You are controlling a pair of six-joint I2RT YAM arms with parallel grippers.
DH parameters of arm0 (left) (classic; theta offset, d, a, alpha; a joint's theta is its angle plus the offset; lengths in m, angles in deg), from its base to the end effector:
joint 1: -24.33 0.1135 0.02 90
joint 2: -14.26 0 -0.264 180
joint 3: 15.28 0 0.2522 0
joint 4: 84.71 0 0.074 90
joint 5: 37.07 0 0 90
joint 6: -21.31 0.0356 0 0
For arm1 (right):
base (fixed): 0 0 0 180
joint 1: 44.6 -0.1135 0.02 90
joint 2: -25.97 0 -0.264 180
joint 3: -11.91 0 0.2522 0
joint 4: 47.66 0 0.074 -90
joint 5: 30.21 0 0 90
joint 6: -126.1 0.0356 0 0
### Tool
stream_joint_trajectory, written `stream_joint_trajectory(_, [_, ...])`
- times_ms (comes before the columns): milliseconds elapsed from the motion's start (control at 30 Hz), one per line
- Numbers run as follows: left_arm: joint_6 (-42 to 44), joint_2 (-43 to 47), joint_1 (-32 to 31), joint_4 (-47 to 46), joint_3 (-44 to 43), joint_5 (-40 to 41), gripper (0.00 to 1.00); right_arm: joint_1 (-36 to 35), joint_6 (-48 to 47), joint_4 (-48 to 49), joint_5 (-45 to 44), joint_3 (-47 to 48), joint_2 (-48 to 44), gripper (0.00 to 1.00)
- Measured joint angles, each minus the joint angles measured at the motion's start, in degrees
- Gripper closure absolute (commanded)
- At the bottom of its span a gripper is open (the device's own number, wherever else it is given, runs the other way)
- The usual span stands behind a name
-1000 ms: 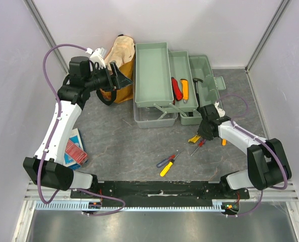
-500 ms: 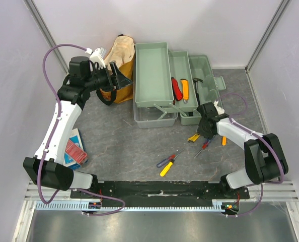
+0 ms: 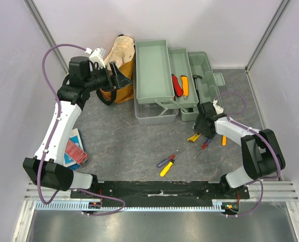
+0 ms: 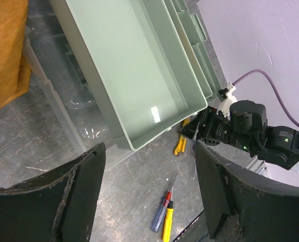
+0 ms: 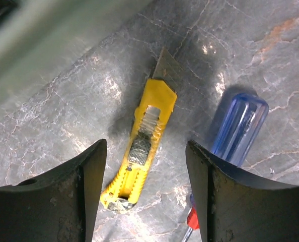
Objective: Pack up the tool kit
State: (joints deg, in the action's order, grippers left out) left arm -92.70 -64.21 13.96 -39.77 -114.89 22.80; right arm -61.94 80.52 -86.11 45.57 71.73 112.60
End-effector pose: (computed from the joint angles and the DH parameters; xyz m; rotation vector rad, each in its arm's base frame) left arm 0.2902 -0.0713 0.4208 0.1115 2.0373 -0.9040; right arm 0.2651 0.0736 0.1647 0.6900 2.5561 0.0146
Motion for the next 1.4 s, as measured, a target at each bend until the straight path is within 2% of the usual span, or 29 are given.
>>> stream_joint_trajectory(67, [0.0,0.0,0.0,0.0,0.0,0.0,0.23,0.0,0.0,0.8,-0.1,0.0,0.8,0.34])
stream_joint_trajectory(267, [0.0,0.0,0.0,0.0,0.0,0.1,0.23,-0.2,-0.4,0.7,-1.2,0.0,1.4,0.60])
stream_joint_trajectory(333, [0.0,0.0,0.0,0.0,0.0,0.1,0.23,-0.2,-0.5,0.3,-1.4,0.0,1.4,0.66])
stream_joint_trajectory(500, [0.0,0.0,0.0,0.0,0.0,0.2,0.23,-0.2,-0.4,0.0,-1.7,-0.1,1.4,0.90])
stream_joint_trajectory(600, [0.0,0.0,0.0,0.0,0.0,0.2,0.23,-0.2,-0.5,-0.2,-1.7,-0.1,1.1,0.99])
stream_joint_trajectory(767, [0.0,0.0,0.0,0.0,0.0,0.2,0.23,-0.2,-0.8,-1.7,-1.6,-0.1,-0.1,1.00])
stream_joint_trajectory(1067, [0.0,0.0,0.0,0.0,0.0,0.2,0.23,-0.2,-0.9,-5.8,-3.8,2.5,-7.6,1.00])
stream_joint_trajectory(1400, [0.0,-0.1,0.0,0.0,0.0,0.1,0.23,-0.2,-4.1,-15.3,-8.9,15.1,-11.2,0.99])
